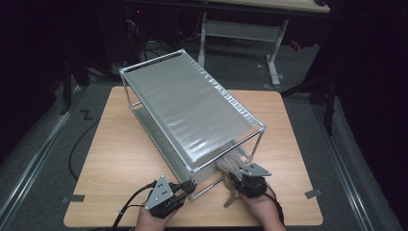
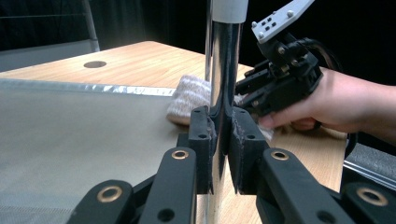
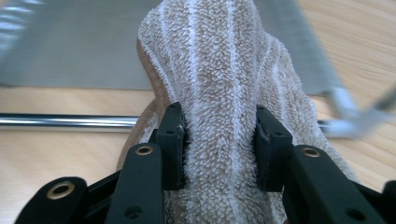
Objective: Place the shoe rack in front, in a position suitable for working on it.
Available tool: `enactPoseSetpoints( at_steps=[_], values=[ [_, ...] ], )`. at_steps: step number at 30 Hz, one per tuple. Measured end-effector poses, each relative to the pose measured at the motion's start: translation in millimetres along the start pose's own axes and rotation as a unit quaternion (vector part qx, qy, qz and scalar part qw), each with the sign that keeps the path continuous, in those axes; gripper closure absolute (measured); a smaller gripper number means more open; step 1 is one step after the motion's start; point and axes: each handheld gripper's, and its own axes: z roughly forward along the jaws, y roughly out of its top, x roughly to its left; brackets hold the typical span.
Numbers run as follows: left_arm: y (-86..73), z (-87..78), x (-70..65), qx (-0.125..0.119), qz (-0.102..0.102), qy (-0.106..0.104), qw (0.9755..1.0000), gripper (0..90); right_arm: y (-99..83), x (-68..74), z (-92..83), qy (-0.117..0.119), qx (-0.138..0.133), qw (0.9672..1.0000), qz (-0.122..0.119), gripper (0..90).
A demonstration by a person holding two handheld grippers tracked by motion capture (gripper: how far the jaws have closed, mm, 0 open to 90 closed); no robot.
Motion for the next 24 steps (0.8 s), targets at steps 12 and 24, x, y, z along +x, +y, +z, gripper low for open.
enactPoseSetpoints(
  at_steps=[12,24],
  values=[
    [0.1,0.1,1.7,0.0,-0.001,0.003,1.0,80.4,10.9,68.0,2.0,0.104,-0.002,0.9917,-0.076,60.8],
    [0.1,0.0,2.1,0.0,0.0,0.004,1.0,80.4,13.3,92.1,0.4,0.134,-0.006,0.9846,-0.112,61.3]
  ],
)
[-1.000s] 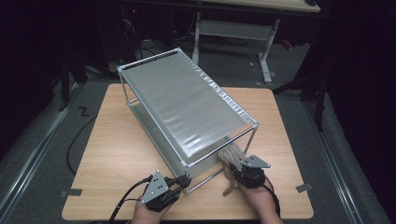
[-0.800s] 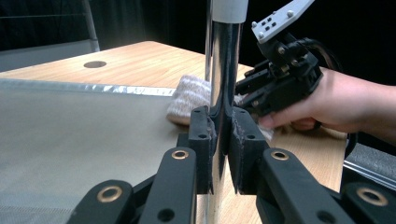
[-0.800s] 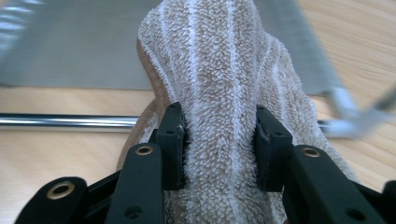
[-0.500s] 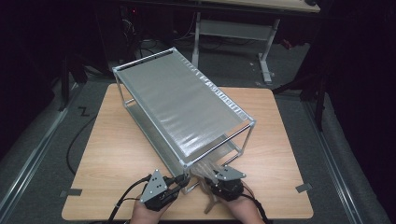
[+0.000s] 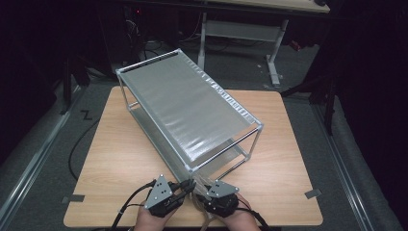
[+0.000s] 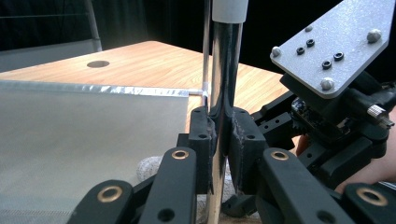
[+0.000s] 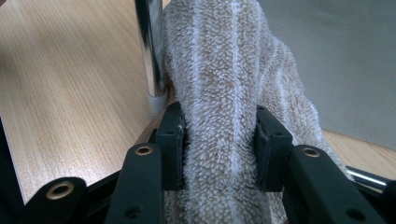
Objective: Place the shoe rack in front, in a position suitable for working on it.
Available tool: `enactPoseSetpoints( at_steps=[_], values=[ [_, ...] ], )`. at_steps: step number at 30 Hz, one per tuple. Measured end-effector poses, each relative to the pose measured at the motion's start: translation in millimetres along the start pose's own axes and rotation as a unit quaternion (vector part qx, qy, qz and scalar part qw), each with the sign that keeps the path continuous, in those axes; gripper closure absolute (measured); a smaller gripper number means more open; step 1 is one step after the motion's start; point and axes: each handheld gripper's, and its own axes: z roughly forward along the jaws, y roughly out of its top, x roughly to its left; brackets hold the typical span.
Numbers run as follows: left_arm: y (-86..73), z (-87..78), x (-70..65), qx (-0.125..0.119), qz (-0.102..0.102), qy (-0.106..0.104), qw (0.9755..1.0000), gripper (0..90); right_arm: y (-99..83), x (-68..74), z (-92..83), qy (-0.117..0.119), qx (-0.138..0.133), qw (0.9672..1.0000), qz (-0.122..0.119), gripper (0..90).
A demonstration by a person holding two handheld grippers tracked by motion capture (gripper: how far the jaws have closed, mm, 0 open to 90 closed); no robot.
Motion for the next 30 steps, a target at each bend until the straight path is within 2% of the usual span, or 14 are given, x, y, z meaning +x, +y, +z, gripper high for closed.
enactPoseSetpoints(
  at_steps=[5,9,13,15,18,20,23,25,30],
  values=[
    [-0.2,-0.2,-0.2,0.0,-0.001,0.0,1.0,80.4,-0.3,-0.8,-0.4,-0.005,0.002,1.0,-0.006,61.2],
    [-0.2,-0.3,-0.3,0.0,-0.001,0.0,1.0,80.4,-2.0,-7.5,-2.0,-0.009,0.005,0.9999,0.004,60.8],
    [-0.2,-0.3,0.0,0.0,-0.001,-0.001,1.0,80.3,-6.7,-21.8,-6.5,-0.03,0.009,0.9993,0.018,60.6],
    [-0.1,-0.3,0.1,0.0,-0.001,-0.001,1.0,80.3,-10.0,-30.9,-10.1,-0.041,0.01,0.9986,0.033,61.2],
    [-0.1,-0.2,0.2,-0.001,-0.002,-0.001,1.0,80.2,-14.7,-42.7,-16.8,-0.048,0.003,0.998,0.04,67.7],
    [-0.1,-0.1,0.3,-0.001,-0.002,-0.001,1.0,80.2,-16.4,-48.2,-22.4,-0.064,-0.002,0.9971,0.042,69.5],
    [0.0,0.2,0.6,0.0,-0.002,-0.002,1.0,80.2,-17.7,-56.9,-35.7,-0.08,-0.033,0.9944,0.062,69.4],
    [0.3,1.0,0.8,0.0,-0.002,-0.003,1.0,80.2,-19.5,-63.1,-45.3,-0.097,-0.054,0.9908,0.078,69.1],
    [0.7,2.8,1.4,0.0,-0.003,-0.004,1.0,80.1,-25.2,-76.5,-70.6,-0.143,-0.116,0.9769,0.109,68.7]
  ],
)
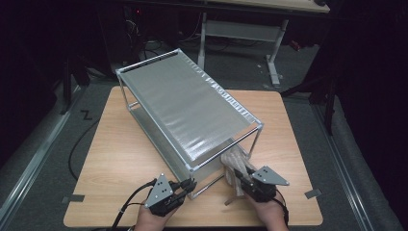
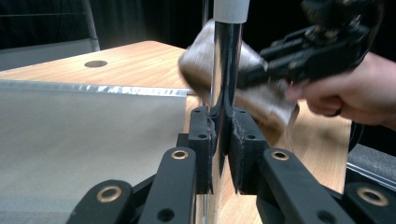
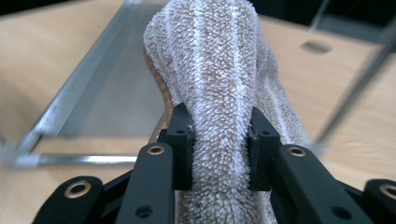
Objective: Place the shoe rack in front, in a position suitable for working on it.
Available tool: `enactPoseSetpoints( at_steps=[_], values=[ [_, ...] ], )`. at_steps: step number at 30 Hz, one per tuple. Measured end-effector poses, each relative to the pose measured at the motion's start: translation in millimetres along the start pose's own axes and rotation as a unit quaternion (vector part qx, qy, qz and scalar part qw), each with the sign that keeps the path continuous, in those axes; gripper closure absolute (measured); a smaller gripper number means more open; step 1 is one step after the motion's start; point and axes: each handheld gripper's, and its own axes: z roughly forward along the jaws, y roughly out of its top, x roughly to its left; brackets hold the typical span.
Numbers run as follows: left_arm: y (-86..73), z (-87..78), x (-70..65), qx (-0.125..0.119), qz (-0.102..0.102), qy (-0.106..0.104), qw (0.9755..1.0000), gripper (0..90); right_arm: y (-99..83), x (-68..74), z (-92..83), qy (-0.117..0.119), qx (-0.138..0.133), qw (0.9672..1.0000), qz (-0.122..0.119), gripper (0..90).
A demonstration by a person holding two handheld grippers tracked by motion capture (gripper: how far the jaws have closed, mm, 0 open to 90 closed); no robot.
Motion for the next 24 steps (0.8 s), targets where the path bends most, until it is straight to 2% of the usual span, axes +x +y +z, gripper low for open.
enactPoseSetpoints(
  at_steps=[4,7,12,18,24],
  values=[
    [0.1,0.7,0.4,-0.001,-0.001,-0.002,1.0,80.1,6.7,-7.4,-16.5,-0.026,-0.049,0.9984,0.011,68.8],
    [0.0,0.9,0.3,-0.001,-0.001,-0.002,1.0,80.1,13.0,-8.9,-28.0,-0.035,-0.08,0.9961,0.013,68.7],
    [-0.1,0.6,-0.3,-0.001,0.0,0.0,1.0,80.2,29.0,-5.7,-51.8,-0.043,-0.138,0.9895,0.013,68.7],
    [-0.3,1.3,-1.0,-0.002,-0.001,0.0,1.0,80.2,54.1,5.4,-72.3,-0.034,-0.192,0.9809,-0.001,68.5],
    [-0.9,2.6,-2.3,-0.004,0.001,-0.003,1.0,80.1,77.5,25.0,-68.1,-0.003,-0.224,0.9744,-0.012,68.1]
  ],
)
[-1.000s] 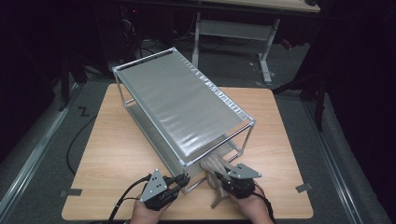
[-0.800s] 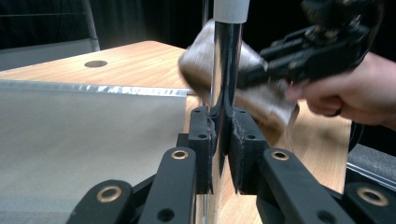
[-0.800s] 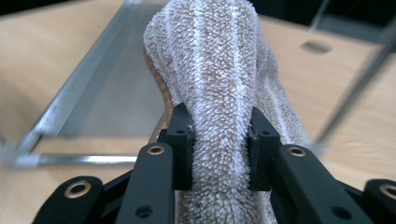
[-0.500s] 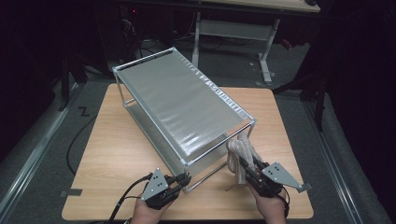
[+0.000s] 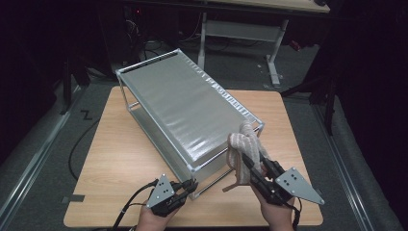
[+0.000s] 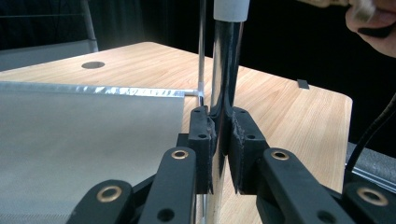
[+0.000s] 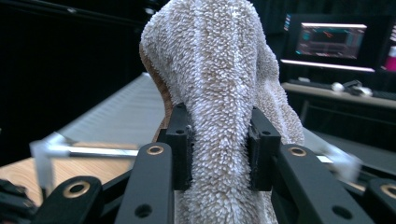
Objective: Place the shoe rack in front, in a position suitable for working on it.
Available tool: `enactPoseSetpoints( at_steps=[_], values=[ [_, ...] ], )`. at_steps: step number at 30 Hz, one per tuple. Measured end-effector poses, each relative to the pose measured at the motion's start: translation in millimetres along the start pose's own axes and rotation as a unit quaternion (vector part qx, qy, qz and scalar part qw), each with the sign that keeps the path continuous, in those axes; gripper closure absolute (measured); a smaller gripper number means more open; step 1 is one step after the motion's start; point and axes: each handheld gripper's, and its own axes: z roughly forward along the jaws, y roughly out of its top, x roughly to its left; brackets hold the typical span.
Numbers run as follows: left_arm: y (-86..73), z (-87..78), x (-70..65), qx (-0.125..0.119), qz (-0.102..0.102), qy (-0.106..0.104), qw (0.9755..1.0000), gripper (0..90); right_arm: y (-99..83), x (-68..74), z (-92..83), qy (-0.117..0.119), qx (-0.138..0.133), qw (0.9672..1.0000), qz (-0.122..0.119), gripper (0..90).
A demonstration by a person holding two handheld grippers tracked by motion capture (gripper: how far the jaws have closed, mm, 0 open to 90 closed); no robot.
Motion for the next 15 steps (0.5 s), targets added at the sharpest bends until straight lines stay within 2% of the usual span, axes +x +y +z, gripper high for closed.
enactPoseSetpoints(
  at_steps=[10,13,15],
  values=[
    [-0.4,1.6,-0.6,-0.002,-0.001,-0.004,1.0,80.2,19.8,35.9,32.3,0.055,-0.022,0.9982,-0.01,67.7],
    [-0.3,1.7,-2.3,-0.002,0.0,-0.004,1.0,80.2,16.4,49.8,38.7,0.074,-0.023,0.9969,-0.013,67.3],
    [-0.4,1.2,-3.8,-0.001,0.002,-0.005,1.0,80.3,10.5,57.6,42.8,0.088,-0.009,0.9959,-0.022,66.7]
  ],
)
